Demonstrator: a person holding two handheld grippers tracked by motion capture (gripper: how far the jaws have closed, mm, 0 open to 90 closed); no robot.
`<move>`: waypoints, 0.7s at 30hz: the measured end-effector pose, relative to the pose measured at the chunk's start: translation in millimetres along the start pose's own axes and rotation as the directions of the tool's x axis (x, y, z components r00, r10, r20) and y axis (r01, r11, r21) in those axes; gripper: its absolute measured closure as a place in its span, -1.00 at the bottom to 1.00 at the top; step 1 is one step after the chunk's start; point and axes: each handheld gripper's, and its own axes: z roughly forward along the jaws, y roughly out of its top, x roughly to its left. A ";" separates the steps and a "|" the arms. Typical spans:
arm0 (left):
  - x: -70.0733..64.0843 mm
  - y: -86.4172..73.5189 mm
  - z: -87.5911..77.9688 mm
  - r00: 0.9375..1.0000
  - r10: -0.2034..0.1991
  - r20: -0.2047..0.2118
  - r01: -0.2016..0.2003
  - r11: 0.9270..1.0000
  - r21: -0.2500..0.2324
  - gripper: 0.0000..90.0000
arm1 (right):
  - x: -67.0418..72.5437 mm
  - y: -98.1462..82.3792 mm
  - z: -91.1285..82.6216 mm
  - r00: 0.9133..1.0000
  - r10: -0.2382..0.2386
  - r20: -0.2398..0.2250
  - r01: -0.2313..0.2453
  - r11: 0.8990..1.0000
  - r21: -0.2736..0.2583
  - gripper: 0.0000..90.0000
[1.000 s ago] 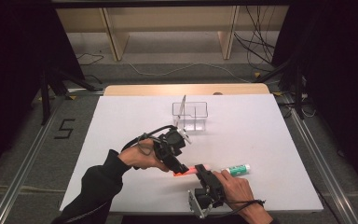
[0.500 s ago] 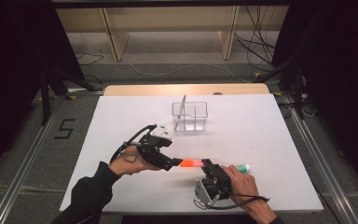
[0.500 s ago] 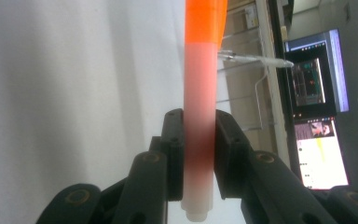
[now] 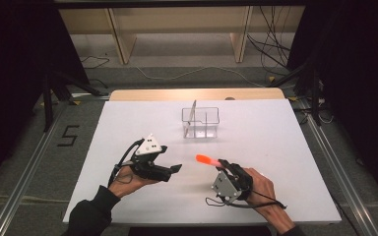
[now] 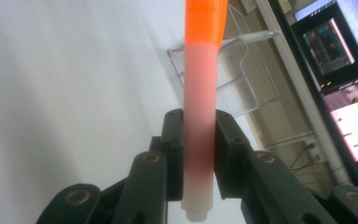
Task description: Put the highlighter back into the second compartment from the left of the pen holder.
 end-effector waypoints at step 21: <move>7.4 -27.3 -16.0 0.996 -0.059 -0.070 0.052 0.993 -0.107 -0.60 | -61.5 -10.3 27.3 0.780 0.595 -0.195 -0.612 0.790 -0.034 0.70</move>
